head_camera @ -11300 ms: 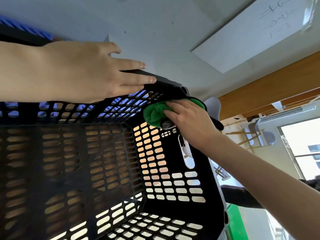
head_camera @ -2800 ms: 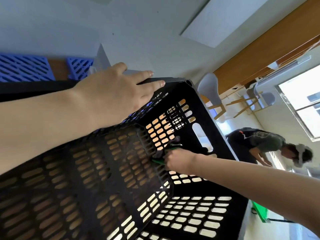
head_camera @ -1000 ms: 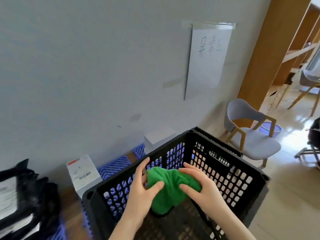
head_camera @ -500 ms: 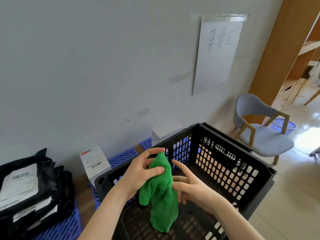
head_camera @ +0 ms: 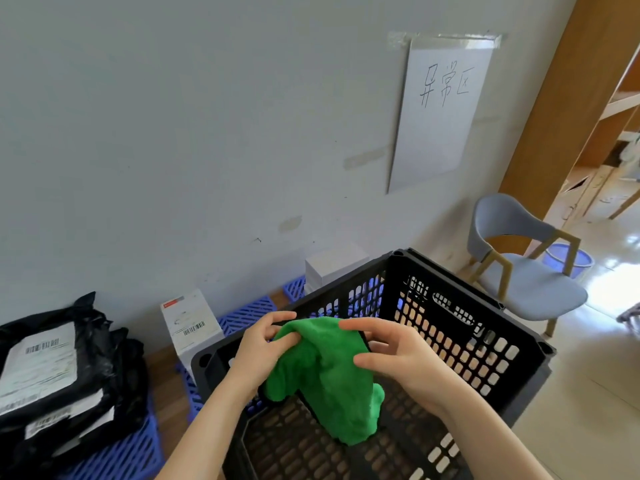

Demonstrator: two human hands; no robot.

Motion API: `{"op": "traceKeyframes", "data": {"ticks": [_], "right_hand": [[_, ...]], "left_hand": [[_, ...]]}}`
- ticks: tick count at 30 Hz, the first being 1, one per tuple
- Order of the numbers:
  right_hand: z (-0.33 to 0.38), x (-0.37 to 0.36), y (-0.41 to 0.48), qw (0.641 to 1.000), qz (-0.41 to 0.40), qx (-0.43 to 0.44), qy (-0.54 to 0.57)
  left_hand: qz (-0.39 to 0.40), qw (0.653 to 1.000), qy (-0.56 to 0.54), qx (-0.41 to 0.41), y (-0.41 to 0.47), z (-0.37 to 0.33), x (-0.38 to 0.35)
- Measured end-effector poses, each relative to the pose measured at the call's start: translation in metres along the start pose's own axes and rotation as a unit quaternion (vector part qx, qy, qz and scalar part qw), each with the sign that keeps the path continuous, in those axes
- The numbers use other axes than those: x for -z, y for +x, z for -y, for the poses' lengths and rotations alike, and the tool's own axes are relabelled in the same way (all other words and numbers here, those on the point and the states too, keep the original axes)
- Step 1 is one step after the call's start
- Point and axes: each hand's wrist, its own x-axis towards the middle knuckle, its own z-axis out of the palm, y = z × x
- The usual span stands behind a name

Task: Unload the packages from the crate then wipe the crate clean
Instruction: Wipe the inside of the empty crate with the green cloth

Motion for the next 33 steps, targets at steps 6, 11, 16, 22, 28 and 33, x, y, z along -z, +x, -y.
{"op": "traceKeyframes", "data": {"ticks": [6,11,16,22,28,33], "right_hand": [[0.019,-0.006,0.007,0.987,-0.025,0.029,0.159],[0.025,0.001,0.008,0.972,-0.015,0.032,0.231],[0.025,0.011,0.008,0.949,-0.016,0.050,0.311],[0.025,0.017,0.007,0.937,-0.051,0.052,0.342],[0.023,0.023,0.005,0.931,-0.086,0.050,0.350],[0.021,0.045,0.000,0.947,-0.139,0.048,0.284]], "left_hand": [[-0.008,0.995,0.026,0.097,-0.007,0.018,-0.025],[0.112,0.940,-0.110,0.302,-0.013,0.036,-0.043],[0.224,0.881,-0.261,0.326,-0.016,0.034,-0.067],[0.154,0.891,-0.338,0.260,-0.027,0.019,-0.085],[0.063,0.936,-0.308,0.156,-0.036,0.005,-0.086],[-0.001,0.983,-0.160,0.093,-0.033,-0.009,-0.059]]}}
